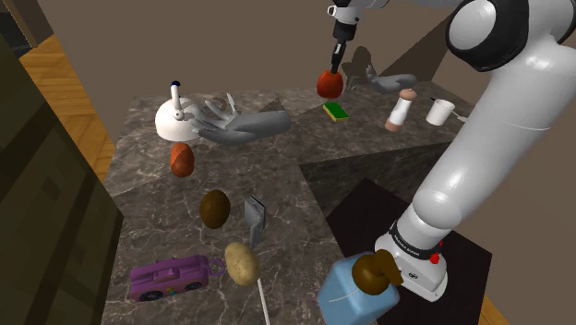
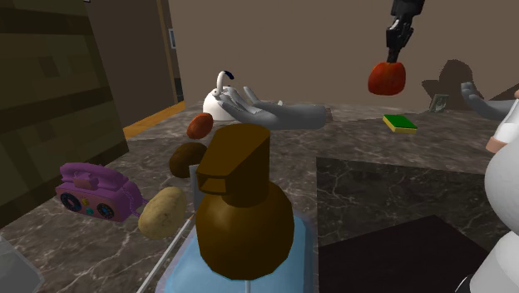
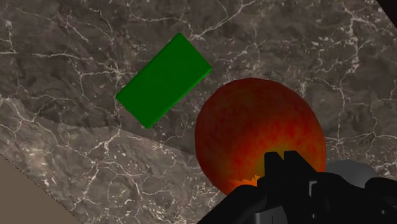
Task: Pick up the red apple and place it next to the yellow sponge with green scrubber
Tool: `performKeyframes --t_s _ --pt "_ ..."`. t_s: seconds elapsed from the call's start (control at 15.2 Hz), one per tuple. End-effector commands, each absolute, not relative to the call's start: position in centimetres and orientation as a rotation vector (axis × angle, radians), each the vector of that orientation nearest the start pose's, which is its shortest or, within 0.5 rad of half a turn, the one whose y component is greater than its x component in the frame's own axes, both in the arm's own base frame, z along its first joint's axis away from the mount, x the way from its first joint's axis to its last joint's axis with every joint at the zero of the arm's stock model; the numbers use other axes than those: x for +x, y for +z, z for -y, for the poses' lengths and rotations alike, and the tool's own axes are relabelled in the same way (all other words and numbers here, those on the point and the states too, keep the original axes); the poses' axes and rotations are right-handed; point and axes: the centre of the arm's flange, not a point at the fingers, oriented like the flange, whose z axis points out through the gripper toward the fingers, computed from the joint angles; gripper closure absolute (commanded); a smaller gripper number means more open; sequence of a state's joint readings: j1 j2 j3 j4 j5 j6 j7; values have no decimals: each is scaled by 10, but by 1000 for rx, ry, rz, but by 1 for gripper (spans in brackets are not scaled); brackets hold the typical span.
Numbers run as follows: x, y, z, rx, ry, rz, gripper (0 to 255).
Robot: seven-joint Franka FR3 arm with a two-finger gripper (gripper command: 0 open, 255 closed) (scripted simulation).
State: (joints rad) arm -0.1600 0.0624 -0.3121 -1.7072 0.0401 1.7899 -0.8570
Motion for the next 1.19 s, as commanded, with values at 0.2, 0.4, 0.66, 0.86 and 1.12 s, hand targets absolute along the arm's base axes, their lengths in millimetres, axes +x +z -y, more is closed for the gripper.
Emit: performKeyframes --t_s 0.2,0.4,0.66,0.86,1.12 --pt "524 518 258 -3084 -49 589 255" --pt "524 502 258 -3084 -49 589 255" --pt "524 481 258 -3084 -49 589 255" --pt "524 465 258 -3084 -49 589 255" --pt "524 444 258 -3084 -49 589 255"
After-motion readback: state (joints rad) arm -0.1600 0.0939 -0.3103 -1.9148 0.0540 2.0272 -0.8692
